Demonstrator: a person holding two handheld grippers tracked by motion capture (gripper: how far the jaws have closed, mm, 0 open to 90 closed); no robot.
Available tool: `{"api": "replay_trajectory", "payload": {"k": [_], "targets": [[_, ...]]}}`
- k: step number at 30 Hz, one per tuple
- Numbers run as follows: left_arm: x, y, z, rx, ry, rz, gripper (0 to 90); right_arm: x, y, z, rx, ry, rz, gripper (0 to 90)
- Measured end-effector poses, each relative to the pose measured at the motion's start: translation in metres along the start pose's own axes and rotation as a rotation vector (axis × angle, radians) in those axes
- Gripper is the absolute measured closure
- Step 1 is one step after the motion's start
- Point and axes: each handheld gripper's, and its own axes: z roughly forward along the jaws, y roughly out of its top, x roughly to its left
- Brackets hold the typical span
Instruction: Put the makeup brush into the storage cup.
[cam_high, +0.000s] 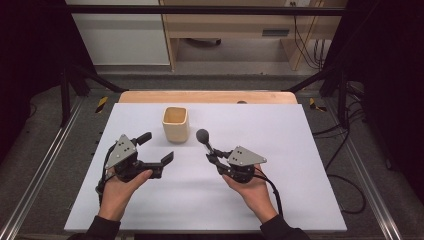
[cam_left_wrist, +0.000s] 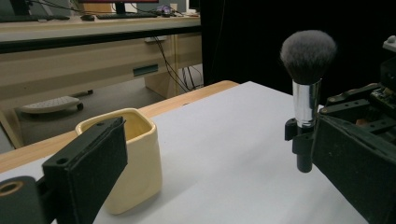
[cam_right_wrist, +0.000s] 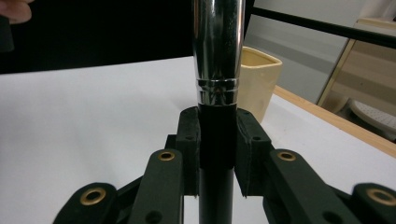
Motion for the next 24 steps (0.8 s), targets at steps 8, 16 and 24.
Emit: {"api": "replay_trajectory", "payload": {"k": [8, 16, 24], "targets": [[0.000, 0.005, -0.003, -0.035, -0.019, -0.058, 2.5, 0.006, 0.007, 0.010, -0.021, 0.021, 0.105, 74.2], [-0.001, 0.013, -0.002, -0.041, -0.040, -0.093, 2.5, 0.012, 0.016, 0.020, -0.068, 0.005, 0.186, 74.2], [-0.003, 0.017, 0.005, -0.021, -0.050, -0.107, 2.7, 0.019, 0.023, 0.032, -0.074, 0.028, 0.208, 74.2]]}}
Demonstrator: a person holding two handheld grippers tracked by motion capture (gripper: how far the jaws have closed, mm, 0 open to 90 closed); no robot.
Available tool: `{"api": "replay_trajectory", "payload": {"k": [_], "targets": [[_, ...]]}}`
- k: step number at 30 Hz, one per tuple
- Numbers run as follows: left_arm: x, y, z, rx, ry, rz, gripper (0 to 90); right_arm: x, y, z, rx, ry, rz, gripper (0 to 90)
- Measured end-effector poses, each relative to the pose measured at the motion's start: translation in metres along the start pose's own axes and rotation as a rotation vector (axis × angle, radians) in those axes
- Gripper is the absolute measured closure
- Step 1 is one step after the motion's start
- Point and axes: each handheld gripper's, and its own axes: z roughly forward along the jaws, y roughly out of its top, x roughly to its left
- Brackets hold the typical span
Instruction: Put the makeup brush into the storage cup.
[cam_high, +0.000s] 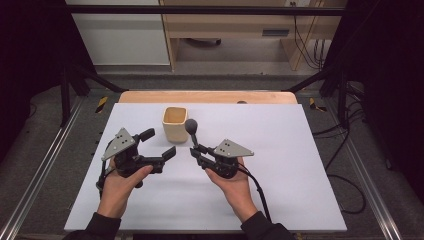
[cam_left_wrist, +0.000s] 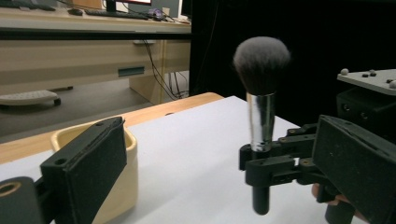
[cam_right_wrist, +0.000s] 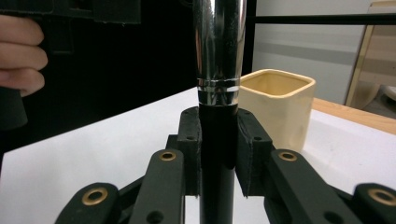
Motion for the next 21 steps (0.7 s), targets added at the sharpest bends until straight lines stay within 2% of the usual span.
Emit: {"api": "replay_trajectory", "payload": {"k": [7, 9, 11, 13, 17, 21], "targets": [[-0.007, -0.004, 0.010, 0.033, -0.014, -0.007, 4.4, 0.007, 0.000, 0.009, -0.003, 0.016, 0.020, 74.2], [-0.009, -0.005, 0.013, 0.048, -0.028, -0.008, 8.9, 0.010, -0.001, 0.011, -0.001, 0.018, 0.011, 74.2], [-0.013, -0.005, 0.015, 0.047, -0.008, 0.006, 12.1, 0.013, -0.001, 0.012, -0.004, 0.018, 0.014, 74.2], [-0.016, -0.005, 0.017, 0.049, -0.008, 0.014, 16.3, 0.014, -0.001, 0.014, -0.005, 0.024, 0.007, 74.2], [-0.020, -0.008, 0.021, 0.086, 0.004, 0.027, 22.0, 0.017, -0.002, 0.017, 0.006, 0.029, 0.010, 74.2], [-0.022, -0.009, 0.025, 0.093, 0.011, 0.017, 25.9, 0.019, -0.003, 0.019, 0.010, 0.040, 0.008, 74.2]]}}
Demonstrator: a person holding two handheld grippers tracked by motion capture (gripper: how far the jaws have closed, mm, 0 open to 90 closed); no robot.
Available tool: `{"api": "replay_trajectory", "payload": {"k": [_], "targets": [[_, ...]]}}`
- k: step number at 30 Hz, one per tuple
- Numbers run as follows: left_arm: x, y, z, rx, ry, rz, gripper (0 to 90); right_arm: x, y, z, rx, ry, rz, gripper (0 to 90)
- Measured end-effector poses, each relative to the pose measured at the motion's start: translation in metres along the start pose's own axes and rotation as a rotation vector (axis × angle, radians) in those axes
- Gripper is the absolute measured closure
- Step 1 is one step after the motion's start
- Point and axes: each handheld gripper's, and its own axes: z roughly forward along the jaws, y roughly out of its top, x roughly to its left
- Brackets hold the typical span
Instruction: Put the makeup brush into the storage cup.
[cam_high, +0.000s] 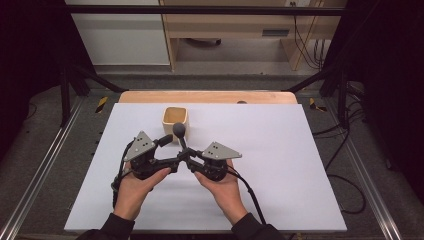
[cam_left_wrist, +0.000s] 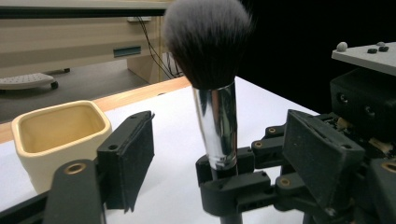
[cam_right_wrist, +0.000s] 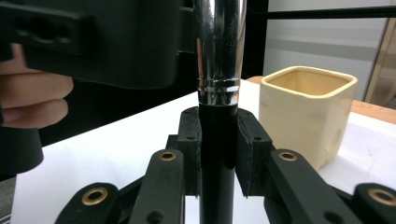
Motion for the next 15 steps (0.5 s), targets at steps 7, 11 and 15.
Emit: {"api": "replay_trajectory", "payload": {"k": [7, 11, 15], "targets": [[0.0011, -0.0011, 0.0006, 0.003, 0.013, -0.031, 39.8, 0.0033, 0.0001, 0.0011, 0.003, 0.005, -0.015, 74.2], [0.0012, -0.0013, 0.0013, 0.013, 0.010, -0.042, 45.4, 0.0040, -0.0003, 0.0019, 0.006, 0.009, -0.010, 74.2], [0.0009, -0.0008, 0.0014, 0.017, 0.008, -0.046, 49.4, 0.0050, -0.0008, 0.0029, 0.008, 0.012, -0.008, 74.2]]}}
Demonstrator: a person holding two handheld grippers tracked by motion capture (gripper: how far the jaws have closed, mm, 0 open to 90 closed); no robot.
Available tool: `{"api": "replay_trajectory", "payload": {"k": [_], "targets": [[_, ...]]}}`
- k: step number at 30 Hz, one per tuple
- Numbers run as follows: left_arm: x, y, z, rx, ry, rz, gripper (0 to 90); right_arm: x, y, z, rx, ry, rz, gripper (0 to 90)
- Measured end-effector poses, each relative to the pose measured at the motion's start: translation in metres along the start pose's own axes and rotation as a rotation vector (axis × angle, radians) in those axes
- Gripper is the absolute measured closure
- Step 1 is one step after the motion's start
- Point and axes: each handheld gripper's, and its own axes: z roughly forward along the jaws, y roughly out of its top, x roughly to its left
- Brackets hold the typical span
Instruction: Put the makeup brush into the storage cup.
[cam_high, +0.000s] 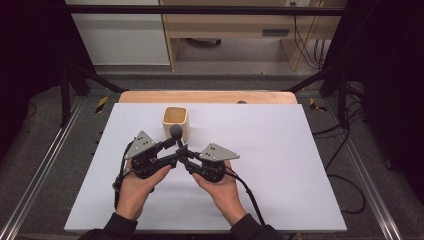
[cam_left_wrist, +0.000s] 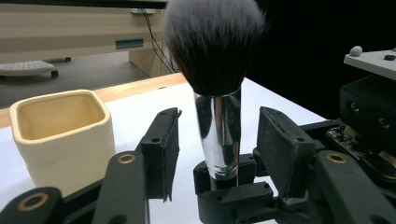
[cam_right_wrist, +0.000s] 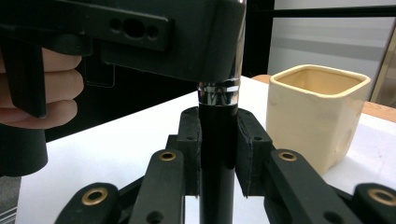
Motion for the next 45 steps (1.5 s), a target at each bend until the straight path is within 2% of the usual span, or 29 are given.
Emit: {"api": "replay_trajectory", "payload": {"k": [8, 21, 24, 34, 36, 38, 41, 42, 43, 45], "targets": [[0.0020, -0.0023, 0.0022, 0.020, -0.005, -0.020, 53.6, 0.0011, 0.0004, 0.0008, 0.008, 0.009, -0.004, 74.2], [0.0059, -0.0048, 0.0029, 0.022, -0.030, -0.033, 68.0, 0.0010, -0.0006, 0.0013, 0.029, 0.012, -0.010, 74.1], [0.0063, -0.0059, 0.0031, 0.017, -0.032, -0.046, 69.0, 0.0009, -0.0011, 0.0020, 0.031, 0.009, -0.013, 74.1], [0.0067, -0.0071, 0.0024, 0.014, -0.044, -0.046, 70.1, 0.0011, -0.0011, 0.0031, 0.037, 0.004, -0.024, 73.4], [0.0062, -0.0063, 0.0021, 0.010, -0.040, -0.039, 70.1, 0.0004, -0.0007, 0.0028, 0.038, 0.001, -0.027, 68.8], [0.0060, -0.0048, 0.0016, 0.005, -0.030, -0.028, 70.1, 0.0003, -0.0004, 0.0025, 0.050, -0.011, -0.033, 58.1], [0.0055, -0.0024, 0.0008, 0.006, -0.012, -0.003, 70.1, -0.0004, -0.0006, 0.0010, 0.091, -0.030, -0.050, 49.6], [0.0055, -0.0024, 0.0008, 0.006, -0.012, -0.003, 70.1, -0.0004, -0.0006, 0.0010, 0.091, -0.030, -0.050, 49.6], [0.0052, -0.0013, 0.0002, 0.005, -0.007, 0.010, 70.1, -0.0011, -0.0005, -0.0004, 0.116, -0.036, -0.054, 42.4], [0.0051, -0.0006, -0.0004, 0.002, 0.002, 0.021, 70.1, -0.0022, -0.0002, -0.0024, 0.132, -0.040, -0.066, 37.3]]}}
